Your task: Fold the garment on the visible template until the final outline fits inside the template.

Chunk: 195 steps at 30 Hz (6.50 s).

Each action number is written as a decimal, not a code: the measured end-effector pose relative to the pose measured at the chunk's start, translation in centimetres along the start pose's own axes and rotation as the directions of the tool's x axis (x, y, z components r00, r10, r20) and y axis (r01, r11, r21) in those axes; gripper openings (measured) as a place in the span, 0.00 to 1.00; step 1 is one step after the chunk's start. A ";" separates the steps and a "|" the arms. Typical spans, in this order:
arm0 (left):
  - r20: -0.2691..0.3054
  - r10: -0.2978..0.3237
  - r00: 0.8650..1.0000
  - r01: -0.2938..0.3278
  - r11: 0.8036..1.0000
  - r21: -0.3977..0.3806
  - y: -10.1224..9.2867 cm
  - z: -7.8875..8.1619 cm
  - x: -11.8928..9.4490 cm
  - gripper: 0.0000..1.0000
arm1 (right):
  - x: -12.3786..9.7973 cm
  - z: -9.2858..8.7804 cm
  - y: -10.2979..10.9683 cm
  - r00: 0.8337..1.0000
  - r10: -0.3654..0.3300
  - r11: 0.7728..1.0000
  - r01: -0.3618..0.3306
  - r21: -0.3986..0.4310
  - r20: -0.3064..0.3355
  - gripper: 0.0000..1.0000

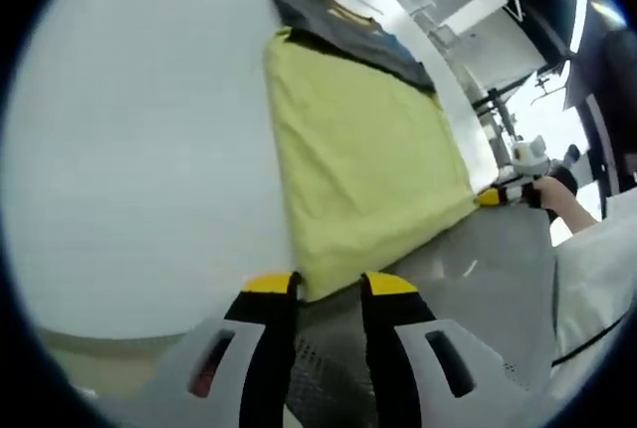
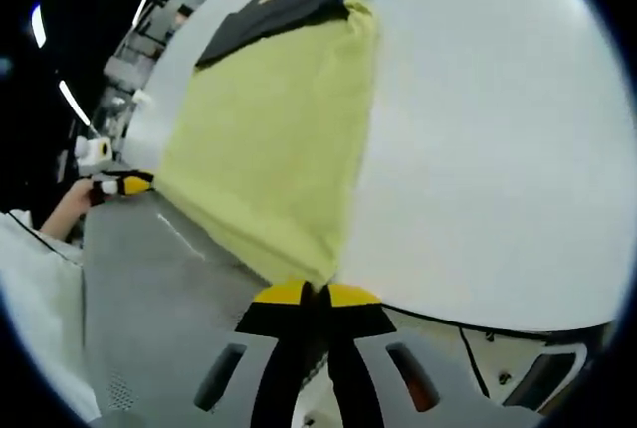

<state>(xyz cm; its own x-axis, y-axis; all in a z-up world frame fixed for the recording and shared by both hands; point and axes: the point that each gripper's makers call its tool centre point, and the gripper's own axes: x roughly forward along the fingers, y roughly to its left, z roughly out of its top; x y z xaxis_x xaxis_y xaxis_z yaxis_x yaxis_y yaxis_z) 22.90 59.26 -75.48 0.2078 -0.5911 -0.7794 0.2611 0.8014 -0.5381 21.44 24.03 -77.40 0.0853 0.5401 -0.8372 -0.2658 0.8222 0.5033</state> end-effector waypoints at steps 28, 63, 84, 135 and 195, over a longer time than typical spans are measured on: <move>-0.016 0.072 0.997 -0.072 0.997 -0.021 0.7 -0.2 0.2 0.00 | -0.3 0.5 0.2 0.997 0.005 1.000 -0.003 -0.026 0.077 0.03; 0.167 -0.117 0.979 0.138 0.983 -0.121 -3.1 3.5 -5.8 0.00 | -7.9 4.6 3.6 0.913 0.169 0.985 -0.173 -0.024 0.372 0.03; 0.134 -0.155 0.979 0.168 0.981 -0.093 -4.8 2.0 -7.9 0.00 | -9.8 3.2 5.5 0.914 0.223 0.975 -0.210 -0.075 0.339 0.03; 0.077 -0.168 0.983 0.176 0.977 -0.119 -5.8 -0.8 -11.0 0.00 | -10.9 0.5 9.6 0.927 0.278 0.960 -0.264 -0.090 0.249 0.03; 0.114 -0.187 0.976 0.197 0.977 -0.085 -3.7 11.5 -8.7 0.00 | -10.4 11.7 5.6 0.920 0.237 0.971 -0.232 -0.053 0.312 0.03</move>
<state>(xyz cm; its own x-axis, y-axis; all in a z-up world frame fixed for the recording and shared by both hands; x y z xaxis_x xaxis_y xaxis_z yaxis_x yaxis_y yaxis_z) 31.00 60.39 -62.97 0.2616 -0.7369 -0.6234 0.2162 0.6742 -0.7062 30.26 25.10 -63.42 0.3150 0.7478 -0.5844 -0.3290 0.6637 0.6718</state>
